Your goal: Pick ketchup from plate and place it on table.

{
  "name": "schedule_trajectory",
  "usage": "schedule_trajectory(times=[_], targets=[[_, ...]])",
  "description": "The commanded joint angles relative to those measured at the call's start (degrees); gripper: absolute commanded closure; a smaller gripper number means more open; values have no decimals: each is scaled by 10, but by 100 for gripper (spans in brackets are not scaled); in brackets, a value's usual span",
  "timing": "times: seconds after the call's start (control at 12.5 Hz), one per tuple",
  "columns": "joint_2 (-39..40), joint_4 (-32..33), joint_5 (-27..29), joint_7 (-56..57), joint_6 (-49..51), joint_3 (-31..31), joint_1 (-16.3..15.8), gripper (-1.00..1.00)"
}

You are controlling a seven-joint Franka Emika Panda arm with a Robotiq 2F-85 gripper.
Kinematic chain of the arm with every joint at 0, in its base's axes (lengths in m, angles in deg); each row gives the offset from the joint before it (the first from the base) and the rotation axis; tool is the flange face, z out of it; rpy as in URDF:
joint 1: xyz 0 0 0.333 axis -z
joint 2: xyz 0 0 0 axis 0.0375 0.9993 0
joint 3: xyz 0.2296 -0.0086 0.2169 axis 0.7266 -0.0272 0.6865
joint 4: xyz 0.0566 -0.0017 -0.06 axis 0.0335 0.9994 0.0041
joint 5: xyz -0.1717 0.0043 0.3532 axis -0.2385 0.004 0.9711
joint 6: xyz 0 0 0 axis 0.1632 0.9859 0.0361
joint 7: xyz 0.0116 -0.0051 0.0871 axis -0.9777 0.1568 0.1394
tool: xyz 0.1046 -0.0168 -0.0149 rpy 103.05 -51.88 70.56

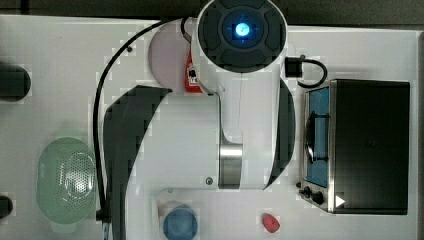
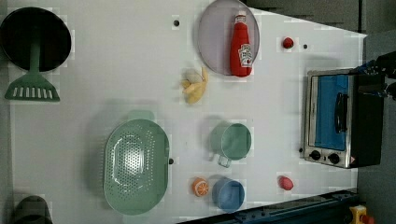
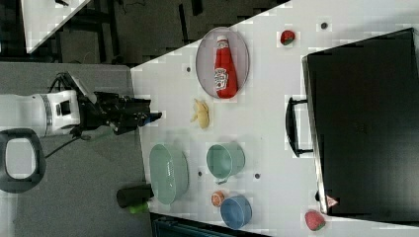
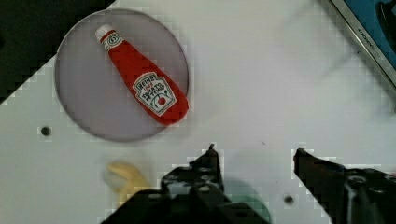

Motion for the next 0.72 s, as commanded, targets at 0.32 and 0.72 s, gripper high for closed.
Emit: schedule_trajectory(times=[0.32, 0.72], targets=[[-66, 29, 23, -15, 78, 31, 55, -100], [27, 27, 23, 17, 2, 54, 46, -100]])
